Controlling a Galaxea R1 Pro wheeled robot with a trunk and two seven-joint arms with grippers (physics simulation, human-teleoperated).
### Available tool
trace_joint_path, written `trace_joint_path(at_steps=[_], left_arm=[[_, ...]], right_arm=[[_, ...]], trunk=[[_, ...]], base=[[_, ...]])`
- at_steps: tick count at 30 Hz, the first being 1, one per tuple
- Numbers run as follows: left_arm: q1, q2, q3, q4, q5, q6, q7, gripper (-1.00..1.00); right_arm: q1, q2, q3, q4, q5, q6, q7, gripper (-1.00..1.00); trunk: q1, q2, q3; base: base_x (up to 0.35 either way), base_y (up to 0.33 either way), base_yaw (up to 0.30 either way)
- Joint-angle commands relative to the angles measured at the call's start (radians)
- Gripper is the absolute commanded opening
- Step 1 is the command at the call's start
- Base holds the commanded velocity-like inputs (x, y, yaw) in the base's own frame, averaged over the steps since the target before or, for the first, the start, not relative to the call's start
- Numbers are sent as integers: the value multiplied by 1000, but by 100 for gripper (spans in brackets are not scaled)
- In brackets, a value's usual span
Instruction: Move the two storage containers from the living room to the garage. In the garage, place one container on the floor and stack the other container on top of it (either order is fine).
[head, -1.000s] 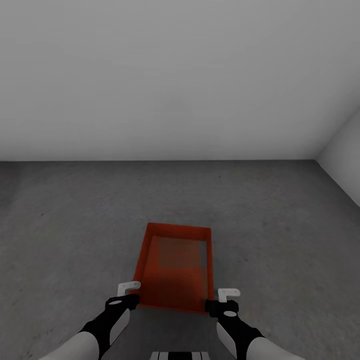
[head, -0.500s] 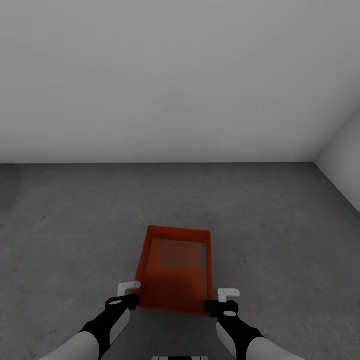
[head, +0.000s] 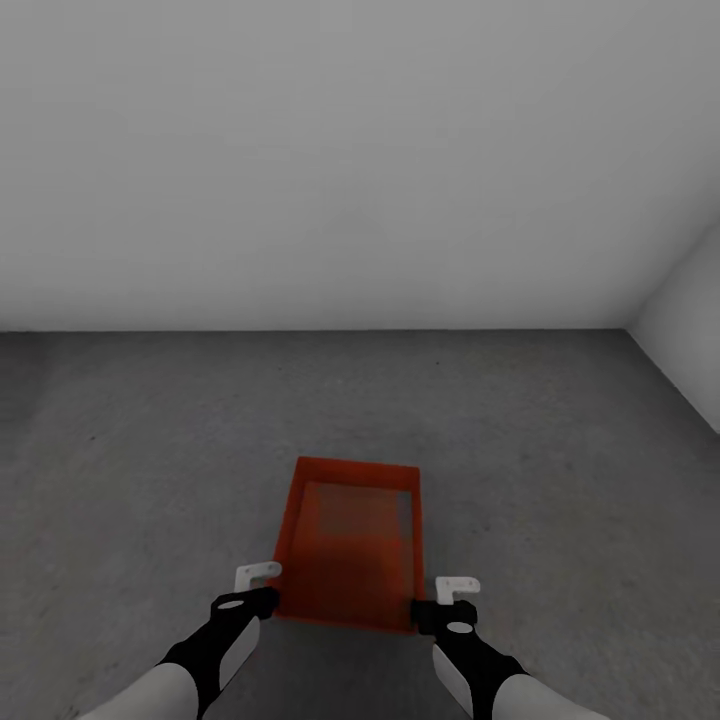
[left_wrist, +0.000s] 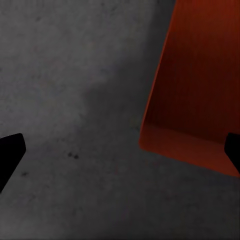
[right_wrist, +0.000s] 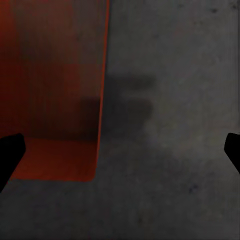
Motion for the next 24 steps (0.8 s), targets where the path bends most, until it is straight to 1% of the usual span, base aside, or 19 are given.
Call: trace_joint_path(at_steps=[1, 24], left_arm=[[0, 1, -9, -2, 9, 5, 7, 100], [0, 1, -9, -3, 10, 4, 7, 100]], right_arm=[[-1, 0, 8, 1, -11, -5, -4, 100], [-1, -1, 8, 1, -11, -7, -4, 100]], trunk=[[-4, 7, 3], [-92, 168, 75]], base=[[0, 0, 0], [0, 0, 0]])
